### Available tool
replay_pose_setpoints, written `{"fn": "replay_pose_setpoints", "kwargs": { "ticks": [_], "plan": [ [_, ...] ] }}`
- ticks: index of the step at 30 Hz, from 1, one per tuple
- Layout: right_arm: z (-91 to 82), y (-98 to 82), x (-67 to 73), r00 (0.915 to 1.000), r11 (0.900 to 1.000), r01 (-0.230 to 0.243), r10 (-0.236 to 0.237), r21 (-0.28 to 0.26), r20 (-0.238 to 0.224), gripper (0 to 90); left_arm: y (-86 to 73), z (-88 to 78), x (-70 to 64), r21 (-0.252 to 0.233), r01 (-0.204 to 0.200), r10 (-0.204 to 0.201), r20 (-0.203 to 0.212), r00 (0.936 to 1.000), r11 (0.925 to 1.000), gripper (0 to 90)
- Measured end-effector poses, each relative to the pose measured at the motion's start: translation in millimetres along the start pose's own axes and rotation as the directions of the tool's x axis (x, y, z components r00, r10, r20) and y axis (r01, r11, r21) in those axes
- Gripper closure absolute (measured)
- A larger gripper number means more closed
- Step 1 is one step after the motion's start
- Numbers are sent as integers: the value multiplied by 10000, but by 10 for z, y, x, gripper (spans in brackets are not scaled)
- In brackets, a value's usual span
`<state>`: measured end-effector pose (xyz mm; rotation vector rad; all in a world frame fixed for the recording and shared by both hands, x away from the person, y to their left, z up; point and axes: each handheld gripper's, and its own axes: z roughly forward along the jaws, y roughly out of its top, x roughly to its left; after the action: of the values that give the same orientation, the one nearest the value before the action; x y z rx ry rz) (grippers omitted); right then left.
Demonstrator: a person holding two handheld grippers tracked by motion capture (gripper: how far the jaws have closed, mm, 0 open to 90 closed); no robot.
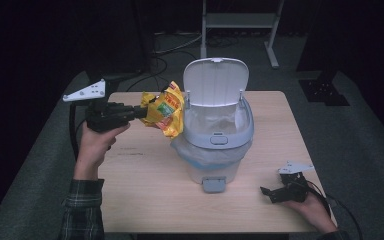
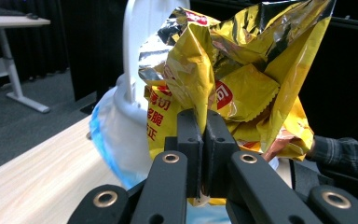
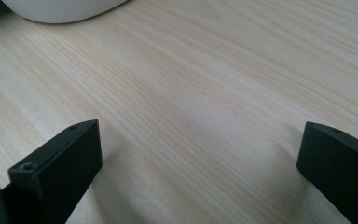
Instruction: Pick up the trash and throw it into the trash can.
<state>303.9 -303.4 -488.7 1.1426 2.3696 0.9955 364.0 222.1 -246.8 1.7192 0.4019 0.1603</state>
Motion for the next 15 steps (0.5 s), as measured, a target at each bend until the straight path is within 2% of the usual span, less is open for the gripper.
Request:
{"fn": "replay_pose_setpoints", "kwargs": {
  "ticks": [8,15],
  "plan": [
    [0,0,0,10000,10000,2,-2,-1,0,0,171,191,-45,49,-333,331,362,9988,9994,874],
    [0,0,0,10000,10000,1,-1,-1,1,0,289,431,-54,97,-471,463,723,9963,9988,874]
  ]
}}
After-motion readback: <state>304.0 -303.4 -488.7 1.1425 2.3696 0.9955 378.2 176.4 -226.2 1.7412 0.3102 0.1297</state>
